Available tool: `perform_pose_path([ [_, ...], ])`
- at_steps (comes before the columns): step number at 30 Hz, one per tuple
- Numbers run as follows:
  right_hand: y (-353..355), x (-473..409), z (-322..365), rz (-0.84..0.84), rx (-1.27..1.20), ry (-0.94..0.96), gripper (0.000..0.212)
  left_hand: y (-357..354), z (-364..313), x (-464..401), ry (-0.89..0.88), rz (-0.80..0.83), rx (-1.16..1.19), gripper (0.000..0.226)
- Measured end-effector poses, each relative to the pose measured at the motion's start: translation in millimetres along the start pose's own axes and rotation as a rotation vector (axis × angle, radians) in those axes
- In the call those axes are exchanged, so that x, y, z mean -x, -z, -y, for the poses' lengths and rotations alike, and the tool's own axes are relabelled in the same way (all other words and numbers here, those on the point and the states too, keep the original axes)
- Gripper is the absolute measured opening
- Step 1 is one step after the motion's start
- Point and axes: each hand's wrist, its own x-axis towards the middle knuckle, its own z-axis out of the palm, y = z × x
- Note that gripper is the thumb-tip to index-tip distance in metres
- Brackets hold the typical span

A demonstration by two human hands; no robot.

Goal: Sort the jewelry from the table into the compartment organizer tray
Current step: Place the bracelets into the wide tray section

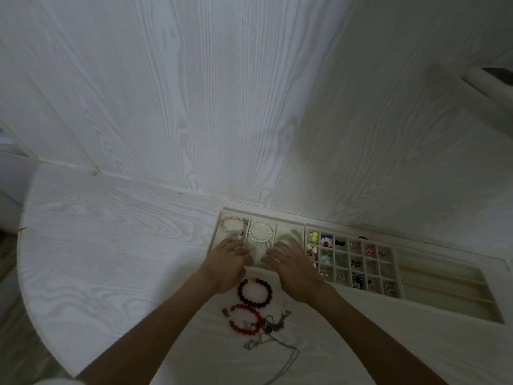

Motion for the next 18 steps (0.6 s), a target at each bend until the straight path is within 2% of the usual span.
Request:
perform_pose_path([
  [5,8,-7,6,0.154,0.013,-0.060,0.057,-3,-3,-5,0.067,0.084,0.039,0.049],
  [9,9,-3,6,0.113,0.010,-0.027,0.050,-4,-1,-9,0.075,0.127,-0.044,0.042],
  [12,8,-4,7,0.078,-0.010,-0.024,0.050,-1,0,-6,0.065,-0.021,-0.016,0.039],
  [14,9,-1,11,-0.066,-0.059,-0.076,0.052,1,-2,1,0.160,-0.205,0.122,0.035],
  [16,14,10,20,-0.220,-0.147,-0.157,0.048,7,-10,15,0.365,-0.340,0.340,0.019],
  [18,12,29,31,-0.333,-0.252,-0.224,0.033,9,-19,29,0.627,-0.317,0.530,0.015],
])
